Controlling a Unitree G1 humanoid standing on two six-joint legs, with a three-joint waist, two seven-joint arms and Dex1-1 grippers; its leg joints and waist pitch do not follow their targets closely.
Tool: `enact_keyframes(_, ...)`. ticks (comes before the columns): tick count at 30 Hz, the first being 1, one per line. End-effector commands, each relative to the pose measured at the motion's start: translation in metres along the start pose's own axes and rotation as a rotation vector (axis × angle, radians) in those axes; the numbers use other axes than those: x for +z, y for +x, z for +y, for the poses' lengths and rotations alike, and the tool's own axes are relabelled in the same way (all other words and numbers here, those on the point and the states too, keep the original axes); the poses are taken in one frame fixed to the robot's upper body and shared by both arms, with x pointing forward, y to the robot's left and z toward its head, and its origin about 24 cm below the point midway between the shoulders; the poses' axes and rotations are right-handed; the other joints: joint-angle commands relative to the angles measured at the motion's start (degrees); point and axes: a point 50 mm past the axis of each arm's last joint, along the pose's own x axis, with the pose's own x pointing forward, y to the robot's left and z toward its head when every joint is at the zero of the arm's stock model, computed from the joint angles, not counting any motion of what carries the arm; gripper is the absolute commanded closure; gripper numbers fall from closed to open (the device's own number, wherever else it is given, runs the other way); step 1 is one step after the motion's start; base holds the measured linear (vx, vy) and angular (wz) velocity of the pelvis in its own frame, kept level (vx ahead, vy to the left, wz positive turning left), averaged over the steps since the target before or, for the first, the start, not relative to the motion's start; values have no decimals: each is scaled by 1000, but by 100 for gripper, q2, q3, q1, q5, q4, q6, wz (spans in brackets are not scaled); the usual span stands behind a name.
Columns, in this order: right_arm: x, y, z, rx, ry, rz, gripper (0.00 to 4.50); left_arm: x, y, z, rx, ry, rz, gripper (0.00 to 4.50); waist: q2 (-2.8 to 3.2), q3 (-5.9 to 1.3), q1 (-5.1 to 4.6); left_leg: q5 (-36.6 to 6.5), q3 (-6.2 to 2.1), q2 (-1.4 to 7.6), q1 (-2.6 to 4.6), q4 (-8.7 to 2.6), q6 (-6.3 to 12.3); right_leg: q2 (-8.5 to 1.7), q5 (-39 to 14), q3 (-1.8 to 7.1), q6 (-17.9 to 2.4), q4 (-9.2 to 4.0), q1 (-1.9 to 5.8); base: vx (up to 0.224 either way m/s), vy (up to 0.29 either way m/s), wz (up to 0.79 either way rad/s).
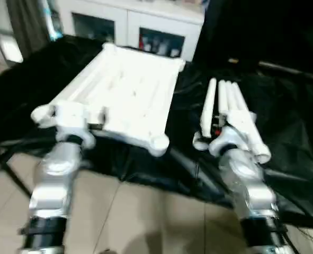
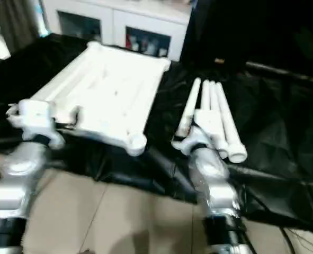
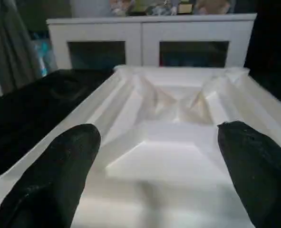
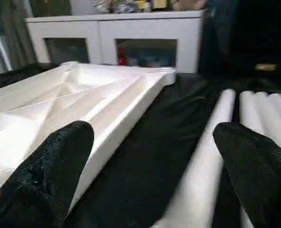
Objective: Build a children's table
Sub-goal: Move to table
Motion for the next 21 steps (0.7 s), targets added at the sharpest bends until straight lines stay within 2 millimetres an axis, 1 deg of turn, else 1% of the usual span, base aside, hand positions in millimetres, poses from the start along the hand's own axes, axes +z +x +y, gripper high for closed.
enact_keyframes(1, 1, -3, -14, -53, -17, -4, 0, 2, 3, -12, -46, -2, -11, 1, 11, -328, 2, -654, -4, 239, 29, -486, 1593, -347, 9, 371, -256, -508, 338, 73, -77, 6)
enact_keyframes(2, 1, -3, -14, -54, -17, -4, 0, 2, 3, -12, -46, -2, -11, 1, 17, -211, 142, -833, 95, 112, -130, -288, 1300, -591, -1312, 610, -561, -839, 496, 85, -73, 5)
enact_keyframes(3, 0, -4, -15, -61, -13, -4, 0, 2, 3, -13, -51, -2, -10, 1, -51, -397, 403, -113, -37, 132, -581, 386, 671, -988, -2346, 1046, -1225, -941, 1092, 85, -73, 5)
enact_keyframes(4, 0, -4, -16, -65, -10, -4, 0, 2, 3, -13, -54, -2, -10, 1, -45, -394, 442, 68, -63, 150, -634, 394, 516, -948, -1952, 1012, -1391, -909, 1103, 126, -32, 4)
enact_keyframes(5, 0, -4, -16, -69, -7, -4, 0, 2, 3, -14, -57, -3, -9, 1, 109, -317, 444, 332, -116, 278, -726, 341, 312, -894, -1129, 895, -1816, -871, 1041, 124, -13, 3)
enact_keyframes(6, 0, -4, -16, -70, -10, -2, 0, 2, 3, -14, -60, -3, -9, 1, 250, -278, 385, 719, -98, 440, -645, -87, 245, -590, -912, 480, -1809, -801, 909, 124, -13, 3)
enact_keyframes(7, 0, -5, -17, -77, -8, -2, 0, 2, 4, -16, -70, -4, -9, 1, 341, -306, 322, 974, -29, 474, -550, -370, 268, -296, -887, 210, -1547, -727, 861, 100, 45, -1)
enact_keyframes(8, 0, -5, -17, -78, -7, -2, 0, 1, 4, -16, -70, -4, -9, 1, 628, -273, 243, 78, 7, 724, 139, -599, -108, 131, -1254, 242, -1039, -610, 281, 102, 57, -23)
enact_keyframes(9, 0, -6, -17, -81, -3, -4, 0, 1, 5, -18, -77, -4, -8, 1, 558, -258, 85, -1744, -240, 1402, 696, -892, -838, 44, -771, 9, -274, 204, -196, 102, 57, -23)
enact_keyframes(10, 1, -7, -18, -86, 1, -8, 0, 1, 5, -20, -87, -5, -7, 1, 577, -238, 157, -1517, -26, 1411, 721, -940, -880, -51, -223, -86, -118, 303, -365, 125, 34, -43)
enact_keyframes(11, 1, -7, -18, -86, 1, -8, 0, 1, 5, -20, -87, -5, -7, 1, 489, -209, 137, -1504, 137, 1407, 668, -997, -817, -88, -12, -126, -133, 297, -347, 131, 23, -46)
enact_keyframes(12, 2, -8, -20, -94, -3, -14, 0, 0, 6, -23, -99, -5, -8, 1, 416, -235, 160, -1360, 471, 1255, 770, -971, -775, -156, 350, -152, -355, 147, -387, 131, 23, -46)
enact_keyframes(13, 2, -9, -21, -96, -4, -16, 0, 0, 7, -24, -105, -4, -7, 1, 302, -225, 144, -1441, 633, 1107, 779, -924, -734, -177, 407, -96, -538, 30, -344, 148, -23, -53)
enact_keyframes(14, 3, -10, -21, -97, -5, -17, 0, 0, 7, -25, -111, -1, -7, 1, 213, -244, 200, -1674, 867, 809, 819, -756, -695, -162, 270, 47, -808, -199, -279, 211, -69, -49)
enact_keyframes(15, 3, -11, -22, -99, -9, -20, 0, 0, 7, -25, -117, 5, -6, 1, 45, -208, 660, -1610, 609, 63, 104, 345, -124, -820, -1530, 1381, -2001, -966, 727, 211, -69, -49)
enact_keyframes(16, 3, -11, -22, -99, -10, -21, 0, 0, 7, -25, -118, 6, -6, 1, 44, -286, 725, -1100, 362, 131, -178, 508, -167, -953, -1418, 1608, -2305, -921, 1018, 227, -48, -58)
enact_keyframes(17, 4, -12, -23, -96, -12, -27, 0, 0, 6, -25, -121, 11, -8, 1, 40, -439, 707, 26, -17, 178, -785, 672, -124, -942, 313, 1276, -2140, -542, 1336, 191, -8, -43)
enact_keyframes(18, 4, -13, -23, -90, -15, -27, 0, 0, 6, -25, -125, 15, -11, 1, 15, -436, 560, 613, -125, 165, -942, 639, -241, -726, 2079, 1005, -2075, -403, 1181, 191, -8, -43)
enact_keyframes(19, 4, -13, -22, -85, -17, -28, 0, 0, 6, -25, -128, 18, -13, 1, 126, -437, 566, 987, -192, 217, -882, 474, -233, -707, 2682, 840, -2082, -419, 1041, 159, -16, -12)
enact_keyframes(20, 6, -14, -18, -22, -30, -28, 0, 3, 3, -24, -167, -7, -39, 1, 324, -414, 505, 2215, -203, 277, -841, -134, 37, -268, 3153, 349, -1687, -282, 786, 0, 0, 0)
enact_keyframes(21, 6, -15, -18, -16, -30, -28, 0, 3, 2, -24, -170, -9, -41, 1, 744, -498, 440, 3180, -398, 596, -414, -389, 386, 250, 2293, -39, -744, 67, 448, 0, 0, 0)
